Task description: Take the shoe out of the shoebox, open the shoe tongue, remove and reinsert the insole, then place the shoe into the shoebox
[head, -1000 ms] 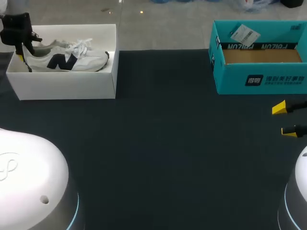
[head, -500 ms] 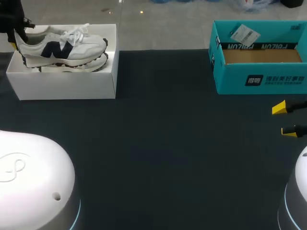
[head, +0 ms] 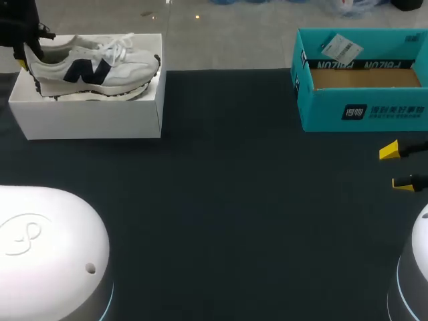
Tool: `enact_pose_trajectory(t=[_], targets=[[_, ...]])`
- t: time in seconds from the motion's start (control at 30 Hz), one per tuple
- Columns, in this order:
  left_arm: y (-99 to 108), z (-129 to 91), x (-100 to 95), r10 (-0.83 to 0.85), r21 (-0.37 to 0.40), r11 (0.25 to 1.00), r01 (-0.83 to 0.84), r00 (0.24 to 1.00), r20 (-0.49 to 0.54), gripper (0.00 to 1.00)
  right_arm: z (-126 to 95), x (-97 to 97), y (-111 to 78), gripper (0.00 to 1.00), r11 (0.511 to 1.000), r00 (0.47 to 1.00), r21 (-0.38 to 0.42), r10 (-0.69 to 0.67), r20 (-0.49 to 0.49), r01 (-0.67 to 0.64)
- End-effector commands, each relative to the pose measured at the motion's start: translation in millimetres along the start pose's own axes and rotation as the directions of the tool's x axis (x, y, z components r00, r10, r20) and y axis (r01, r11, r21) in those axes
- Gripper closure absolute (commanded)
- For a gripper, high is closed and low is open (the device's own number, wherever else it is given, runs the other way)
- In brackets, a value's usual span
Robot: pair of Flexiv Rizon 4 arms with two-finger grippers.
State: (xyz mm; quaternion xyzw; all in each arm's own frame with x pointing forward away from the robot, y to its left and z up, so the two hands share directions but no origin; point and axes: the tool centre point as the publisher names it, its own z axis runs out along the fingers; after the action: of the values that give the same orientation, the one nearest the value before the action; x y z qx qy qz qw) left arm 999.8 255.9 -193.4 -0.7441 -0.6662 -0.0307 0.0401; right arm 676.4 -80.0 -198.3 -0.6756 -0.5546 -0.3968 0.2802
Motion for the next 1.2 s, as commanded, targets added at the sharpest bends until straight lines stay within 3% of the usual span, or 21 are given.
enact_pose_trajectory(t=[0.03, 0.73, 0.93, 1.2], targets=[[-33.1, -8.5, -9.5, 0.003, -0.105, 0.994, -0.002, 1.0, 0.003, 1.0, -0.6, 0.3, -1.8, 0.0, 1.0, 1.0, -0.002, 0.001, 0.003, -0.001], [-33.1, -8.5, -9.5, 0.003, -0.105, 0.994, -0.002, 1.0, 0.003, 1.0, -0.6, 0.3, -1.8, 0.0, 1.0, 1.0, -0.002, 0.001, 0.003, -0.001], [-77.9, 4.5, -54.9, 0.015, -0.067, 0.998, -0.016, 1.0, -0.022, 1.0, -0.6, 0.3, -1.8, 0.0, 1.0, 1.0, -0.002, 0.001, 0.003, -0.001], [-138.3, -9.4, -94.0, -0.012, -0.154, 0.988, 0.013, 1.0, 0.006, 1.0, -0.6, 0.3, -1.8, 0.0, 1.0, 1.0, -0.002, 0.001, 0.003, -0.001]])
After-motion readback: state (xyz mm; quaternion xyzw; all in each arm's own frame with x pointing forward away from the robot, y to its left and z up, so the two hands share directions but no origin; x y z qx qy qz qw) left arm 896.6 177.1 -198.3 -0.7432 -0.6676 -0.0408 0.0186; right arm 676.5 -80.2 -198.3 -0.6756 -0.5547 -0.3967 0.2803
